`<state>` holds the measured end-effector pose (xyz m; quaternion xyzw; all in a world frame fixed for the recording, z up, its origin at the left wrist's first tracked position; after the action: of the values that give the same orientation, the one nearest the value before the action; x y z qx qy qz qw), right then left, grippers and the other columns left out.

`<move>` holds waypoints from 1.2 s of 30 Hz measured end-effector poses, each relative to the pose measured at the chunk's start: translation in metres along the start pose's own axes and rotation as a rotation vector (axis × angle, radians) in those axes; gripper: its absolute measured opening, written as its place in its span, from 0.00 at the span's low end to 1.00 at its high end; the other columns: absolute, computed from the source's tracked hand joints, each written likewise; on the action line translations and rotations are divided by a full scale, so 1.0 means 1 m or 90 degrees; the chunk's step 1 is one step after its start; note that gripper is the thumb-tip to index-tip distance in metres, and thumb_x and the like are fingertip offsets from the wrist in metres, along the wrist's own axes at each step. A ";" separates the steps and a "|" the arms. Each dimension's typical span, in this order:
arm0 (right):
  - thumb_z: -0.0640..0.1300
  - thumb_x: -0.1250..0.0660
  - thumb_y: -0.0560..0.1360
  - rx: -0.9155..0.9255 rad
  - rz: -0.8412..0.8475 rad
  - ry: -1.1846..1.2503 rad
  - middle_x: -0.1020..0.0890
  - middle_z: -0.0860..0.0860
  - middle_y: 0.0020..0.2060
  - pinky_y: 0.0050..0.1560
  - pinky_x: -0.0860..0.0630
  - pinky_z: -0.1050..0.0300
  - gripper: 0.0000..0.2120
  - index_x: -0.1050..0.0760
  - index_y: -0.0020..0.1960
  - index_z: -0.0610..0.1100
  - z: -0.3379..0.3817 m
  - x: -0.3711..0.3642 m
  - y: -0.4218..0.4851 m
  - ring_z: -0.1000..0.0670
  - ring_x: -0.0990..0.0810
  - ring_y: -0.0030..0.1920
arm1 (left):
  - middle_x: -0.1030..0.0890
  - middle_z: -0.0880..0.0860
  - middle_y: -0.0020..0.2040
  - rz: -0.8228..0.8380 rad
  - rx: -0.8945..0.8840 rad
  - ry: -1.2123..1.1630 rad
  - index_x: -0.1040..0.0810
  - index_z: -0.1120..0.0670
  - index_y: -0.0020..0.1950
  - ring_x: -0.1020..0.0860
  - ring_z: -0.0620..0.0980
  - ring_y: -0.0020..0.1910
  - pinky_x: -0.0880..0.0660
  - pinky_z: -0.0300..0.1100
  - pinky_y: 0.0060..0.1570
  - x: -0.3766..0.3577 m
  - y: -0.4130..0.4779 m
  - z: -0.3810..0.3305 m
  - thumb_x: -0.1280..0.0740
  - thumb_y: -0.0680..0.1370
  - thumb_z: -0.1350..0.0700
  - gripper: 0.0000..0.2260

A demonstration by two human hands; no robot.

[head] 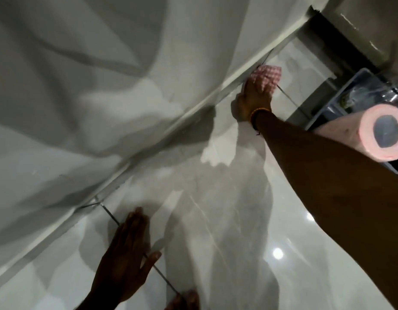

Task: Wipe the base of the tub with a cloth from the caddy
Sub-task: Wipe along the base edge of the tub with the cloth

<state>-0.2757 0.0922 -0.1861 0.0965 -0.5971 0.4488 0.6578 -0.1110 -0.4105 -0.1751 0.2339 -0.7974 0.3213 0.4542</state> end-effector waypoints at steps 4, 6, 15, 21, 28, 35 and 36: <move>0.48 0.46 0.79 0.167 -0.057 -0.126 0.40 0.32 0.82 0.85 0.54 0.33 0.35 0.42 0.82 0.32 0.027 -0.023 -0.044 0.29 0.44 0.83 | 0.45 0.59 0.86 -0.013 0.015 -0.010 0.42 0.62 0.83 0.46 0.59 0.85 0.47 0.53 0.82 0.000 0.002 -0.006 0.46 0.83 0.34 0.39; 0.43 0.43 0.80 0.303 -0.127 -0.142 0.38 0.30 0.80 0.84 0.50 0.28 0.31 0.39 0.80 0.31 0.039 -0.046 -0.090 0.26 0.44 0.82 | 0.46 0.59 0.86 -0.006 0.019 0.000 0.42 0.62 0.83 0.47 0.59 0.85 0.49 0.53 0.82 -0.001 0.003 -0.007 0.49 0.83 0.33 0.40; 0.47 0.52 0.80 0.232 -0.133 -0.164 0.45 0.28 0.82 0.83 0.50 0.26 0.34 0.45 0.82 0.31 0.007 -0.020 -0.041 0.24 0.48 0.82 | 0.43 0.61 0.85 -0.038 0.040 0.002 0.39 0.63 0.82 0.45 0.60 0.84 0.41 0.60 0.78 -0.003 0.003 -0.012 0.43 0.82 0.34 0.40; 0.54 0.53 0.85 0.211 -0.164 -0.081 0.39 0.26 0.80 0.82 0.49 0.24 0.35 0.39 0.79 0.27 0.039 -0.036 -0.063 0.24 0.43 0.81 | 0.45 0.61 0.85 -0.013 0.056 0.005 0.42 0.63 0.83 0.47 0.61 0.85 0.44 0.59 0.80 -0.007 0.004 -0.012 0.46 0.83 0.33 0.40; 0.58 0.44 0.85 0.671 0.007 -0.156 0.42 0.40 0.85 0.84 0.44 0.34 0.34 0.47 0.85 0.44 0.087 -0.120 -0.210 0.34 0.48 0.85 | 0.48 0.58 0.86 0.003 0.069 -0.005 0.46 0.60 0.84 0.50 0.57 0.85 0.47 0.57 0.81 -0.009 0.004 -0.013 0.51 0.83 0.32 0.40; 0.62 0.58 0.83 0.229 -0.049 -0.059 0.43 0.39 0.85 0.86 0.50 0.35 0.37 0.45 0.85 0.42 0.070 -0.079 -0.137 0.33 0.49 0.85 | 0.46 0.59 0.86 0.017 0.043 -0.011 0.43 0.61 0.84 0.48 0.58 0.85 0.45 0.58 0.80 -0.005 0.000 -0.007 0.51 0.83 0.31 0.40; 0.62 0.57 0.83 0.215 -0.061 -0.052 0.43 0.38 0.85 0.86 0.52 0.36 0.37 0.45 0.85 0.40 0.083 -0.087 -0.147 0.33 0.49 0.85 | 0.46 0.59 0.86 0.020 0.038 -0.009 0.43 0.60 0.84 0.48 0.59 0.85 0.44 0.58 0.80 -0.005 -0.002 -0.006 0.51 0.83 0.32 0.40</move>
<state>-0.2205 -0.0891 -0.1795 0.2521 -0.5345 0.5066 0.6278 -0.1036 -0.4071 -0.1766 0.2366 -0.7943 0.3503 0.4364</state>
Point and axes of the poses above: each hand's wrist, its own y-axis towards the middle knuckle, its own x-axis out of the back of the hand, z = x × y, the point moved 5 cm from there along y, towards the middle knuckle
